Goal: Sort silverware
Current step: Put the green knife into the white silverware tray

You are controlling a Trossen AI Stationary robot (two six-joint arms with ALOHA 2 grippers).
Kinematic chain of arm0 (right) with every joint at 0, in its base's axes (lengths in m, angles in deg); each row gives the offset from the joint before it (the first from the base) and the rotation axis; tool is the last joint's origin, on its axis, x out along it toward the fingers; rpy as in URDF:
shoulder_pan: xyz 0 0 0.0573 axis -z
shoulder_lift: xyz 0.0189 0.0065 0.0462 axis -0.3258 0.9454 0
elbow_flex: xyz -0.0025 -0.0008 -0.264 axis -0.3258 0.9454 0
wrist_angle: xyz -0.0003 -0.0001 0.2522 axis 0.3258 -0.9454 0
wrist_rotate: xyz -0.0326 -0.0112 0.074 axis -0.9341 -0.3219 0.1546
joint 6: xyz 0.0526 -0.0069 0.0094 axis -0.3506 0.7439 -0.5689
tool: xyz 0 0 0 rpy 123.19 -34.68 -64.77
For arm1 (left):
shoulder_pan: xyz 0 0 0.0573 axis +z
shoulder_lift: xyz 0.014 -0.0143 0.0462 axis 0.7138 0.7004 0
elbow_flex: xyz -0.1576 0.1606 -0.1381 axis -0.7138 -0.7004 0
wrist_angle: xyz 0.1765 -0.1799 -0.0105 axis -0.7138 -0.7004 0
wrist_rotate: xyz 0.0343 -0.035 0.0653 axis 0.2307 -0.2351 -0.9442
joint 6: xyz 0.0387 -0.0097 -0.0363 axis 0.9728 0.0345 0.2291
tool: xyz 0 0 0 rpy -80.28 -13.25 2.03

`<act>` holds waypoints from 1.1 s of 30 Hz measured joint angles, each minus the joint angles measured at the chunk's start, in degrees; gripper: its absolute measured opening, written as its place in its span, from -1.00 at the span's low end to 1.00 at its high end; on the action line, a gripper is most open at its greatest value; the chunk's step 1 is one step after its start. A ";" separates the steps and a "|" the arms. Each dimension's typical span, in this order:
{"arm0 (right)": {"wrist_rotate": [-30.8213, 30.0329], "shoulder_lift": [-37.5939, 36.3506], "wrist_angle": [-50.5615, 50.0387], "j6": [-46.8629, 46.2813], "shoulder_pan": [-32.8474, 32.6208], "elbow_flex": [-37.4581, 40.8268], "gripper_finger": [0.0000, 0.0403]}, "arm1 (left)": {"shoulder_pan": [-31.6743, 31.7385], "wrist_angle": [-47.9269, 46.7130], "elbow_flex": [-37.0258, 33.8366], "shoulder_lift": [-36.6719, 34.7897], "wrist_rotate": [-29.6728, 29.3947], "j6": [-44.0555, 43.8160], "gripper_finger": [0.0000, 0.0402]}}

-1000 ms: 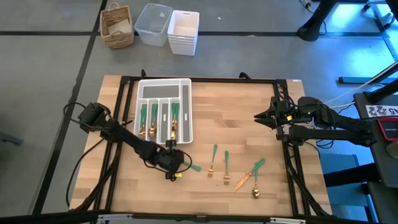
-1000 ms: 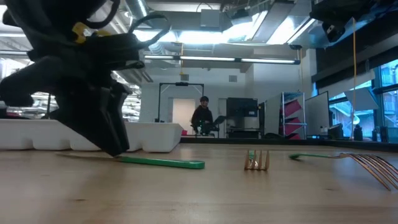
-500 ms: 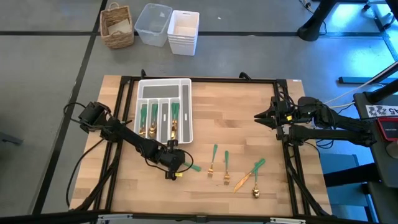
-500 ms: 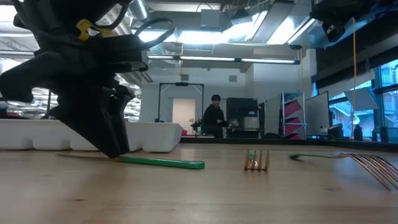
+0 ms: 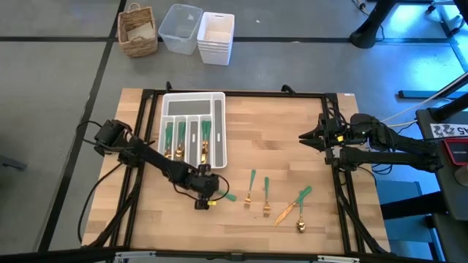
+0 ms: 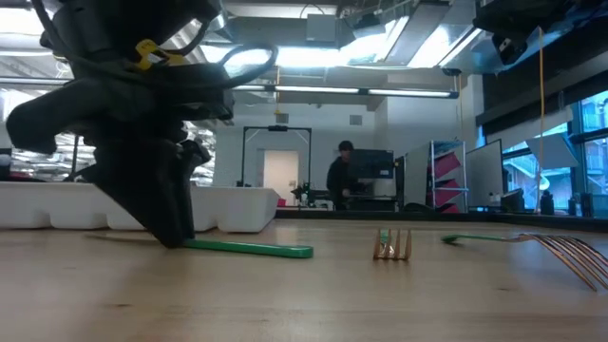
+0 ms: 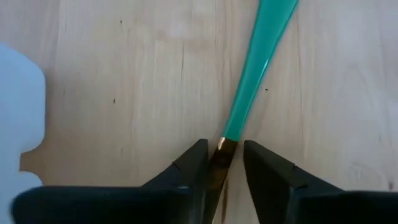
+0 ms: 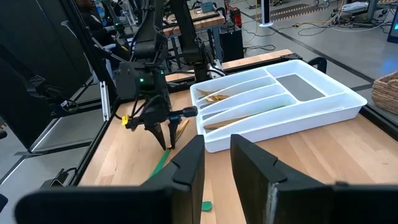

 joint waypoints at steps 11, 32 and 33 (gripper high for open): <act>0.00 0.00 0.00 0.00 0.00 0.00 -0.60 | 0.91 -0.09 1.22 0.24 1.30 -4.37 -0.92; -0.02 0.02 -0.02 0.02 0.02 0.00 -0.60 | 0.93 7.58 1.17 0.35 1.36 -14.34 -0.89; -0.01 0.02 -0.04 0.00 0.02 0.00 -0.60 | 0.91 7.35 1.17 0.35 1.30 -14.65 -0.89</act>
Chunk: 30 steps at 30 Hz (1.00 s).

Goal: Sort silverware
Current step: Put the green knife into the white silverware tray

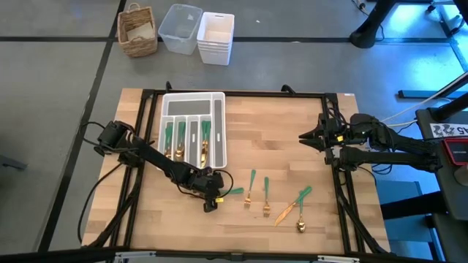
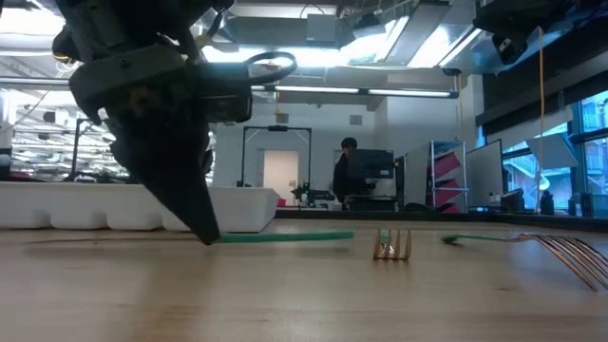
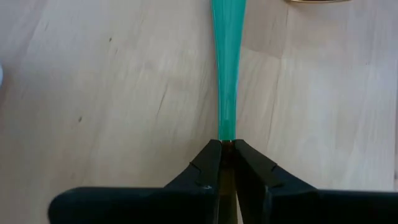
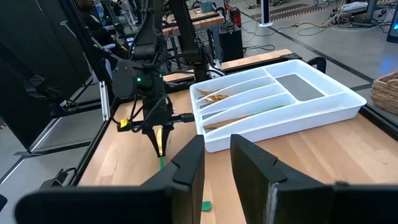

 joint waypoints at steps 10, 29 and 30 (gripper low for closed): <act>0.01 0.00 0.02 0.00 -0.02 0.00 -0.60 | 0.01 1.95 0.02 -0.15 -0.25 -4.22 -0.89; 0.01 -0.02 0.02 0.02 -0.02 0.00 -0.60 | 2.53 13.42 0.17 -0.28 -0.40 -19.30 -0.90; 0.01 -0.01 0.02 0.01 -0.01 0.00 -0.60 | 3.03 13.77 0.17 -0.28 -0.43 -20.29 -0.91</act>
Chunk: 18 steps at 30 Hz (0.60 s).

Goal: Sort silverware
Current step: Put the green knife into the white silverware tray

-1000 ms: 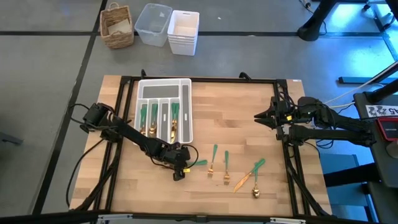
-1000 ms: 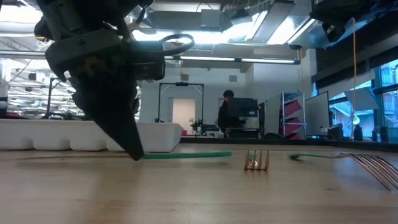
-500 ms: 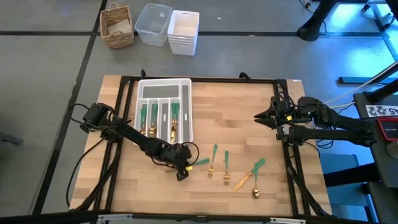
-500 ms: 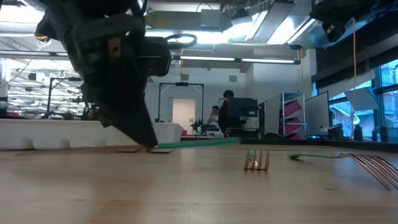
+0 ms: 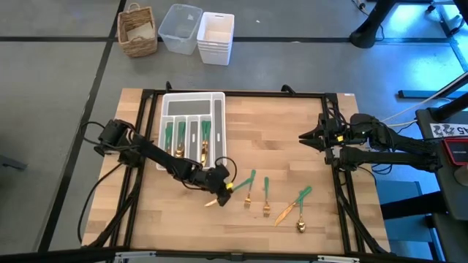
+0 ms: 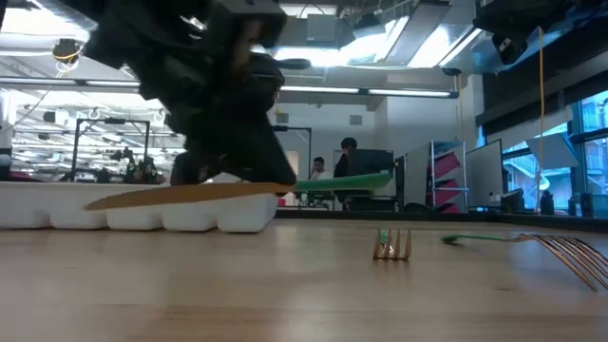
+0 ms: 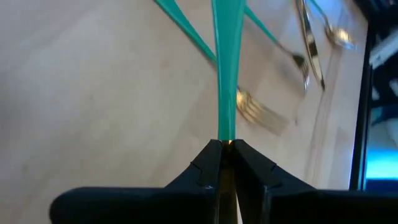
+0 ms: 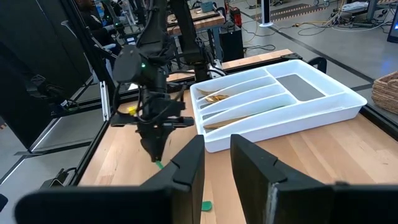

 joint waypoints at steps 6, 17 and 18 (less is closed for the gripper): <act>0.00 -0.01 0.00 0.01 0.01 0.00 -0.60 | 3.21 -0.42 0.00 -2.21 0.02 -1.91 -0.90; 0.02 -0.01 -0.04 0.04 0.01 0.00 -0.60 | 10.08 -20.98 0.02 -19.69 -7.60 -2.02 -1.00; 0.02 -0.01 -0.02 0.04 0.00 0.00 -0.60 | 10.59 -24.37 0.02 -21.46 -9.09 -3.14 -1.00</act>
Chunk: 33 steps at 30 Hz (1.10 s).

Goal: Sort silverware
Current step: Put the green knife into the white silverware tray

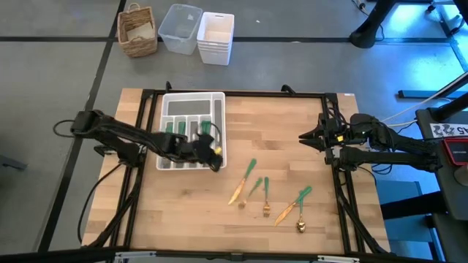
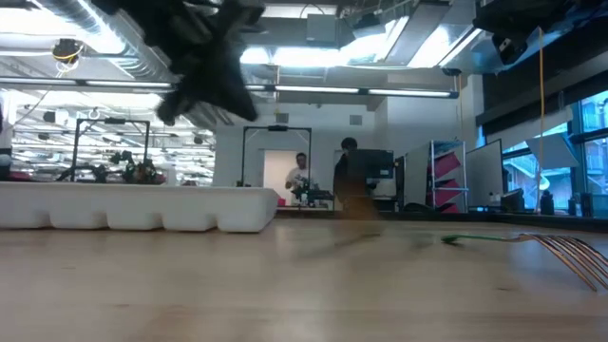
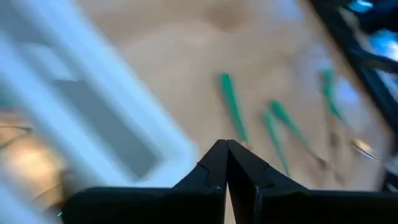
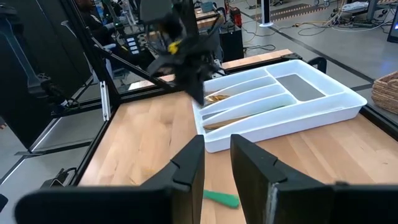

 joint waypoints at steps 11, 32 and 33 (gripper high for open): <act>0.00 0.00 0.00 0.13 0.01 0.00 -0.60 | 2.16 -8.67 -0.02 -5.27 -1.89 -2.06 -0.98; -0.78 1.02 0.10 -25.27 -0.01 0.00 -0.60 | 2.16 -9.20 -0.04 -7.75 -1.86 0.07 -1.00; -0.13 1.51 0.15 -26.98 -0.01 0.00 -0.60 | 2.16 -9.17 -0.04 -8.55 -1.87 1.03 -1.00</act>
